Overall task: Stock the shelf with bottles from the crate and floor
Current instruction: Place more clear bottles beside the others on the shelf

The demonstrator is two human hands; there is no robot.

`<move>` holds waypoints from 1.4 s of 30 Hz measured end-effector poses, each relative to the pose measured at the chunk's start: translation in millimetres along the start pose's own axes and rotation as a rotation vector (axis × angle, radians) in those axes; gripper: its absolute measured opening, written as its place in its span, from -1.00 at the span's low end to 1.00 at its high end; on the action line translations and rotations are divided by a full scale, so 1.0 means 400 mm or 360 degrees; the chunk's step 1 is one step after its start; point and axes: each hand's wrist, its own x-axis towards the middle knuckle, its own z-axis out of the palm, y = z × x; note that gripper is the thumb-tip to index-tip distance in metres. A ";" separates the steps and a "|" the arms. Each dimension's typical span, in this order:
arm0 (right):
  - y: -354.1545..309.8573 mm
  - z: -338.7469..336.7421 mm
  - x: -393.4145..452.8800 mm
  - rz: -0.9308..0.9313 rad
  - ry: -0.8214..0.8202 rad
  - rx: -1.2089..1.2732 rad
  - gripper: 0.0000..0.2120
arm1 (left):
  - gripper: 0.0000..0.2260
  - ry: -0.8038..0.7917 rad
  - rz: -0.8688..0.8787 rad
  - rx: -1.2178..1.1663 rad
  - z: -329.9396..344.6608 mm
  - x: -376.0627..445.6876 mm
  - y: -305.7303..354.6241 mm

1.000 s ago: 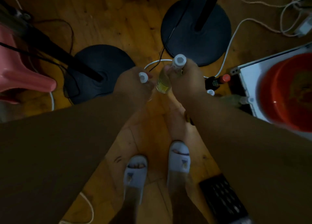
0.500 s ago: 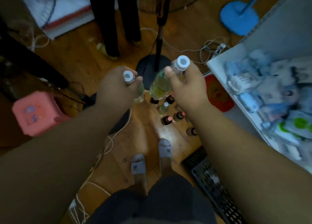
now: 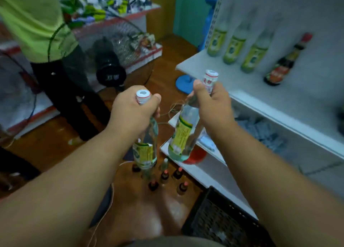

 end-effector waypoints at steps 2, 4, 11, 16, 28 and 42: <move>-0.012 -0.067 0.019 0.0075 -0.0006 0.0025 -0.74 | -0.72 -0.0022 0.0057 0.0030 0.057 0.004 0.048; -0.020 -0.131 0.035 0.0160 0.0005 0.0038 -0.70 | -0.70 -0.0022 0.0080 -0.0006 0.112 0.015 0.092; -0.013 -0.293 0.105 0.0272 0.0252 -0.0019 -0.76 | -0.77 -0.0189 0.0102 -0.0158 0.268 0.091 0.214; -0.013 -0.330 0.212 0.0118 0.0452 0.0005 -0.63 | -0.79 -0.0308 0.0131 -0.0283 0.355 0.223 0.251; -0.026 -0.317 0.543 0.0300 0.0600 -0.0176 -0.83 | -0.76 -0.0442 0.0432 -0.0099 0.506 0.577 0.300; 0.048 -0.261 0.709 0.0196 0.0728 -0.0240 -0.77 | -0.55 -0.0254 0.0458 0.0149 0.634 0.799 0.224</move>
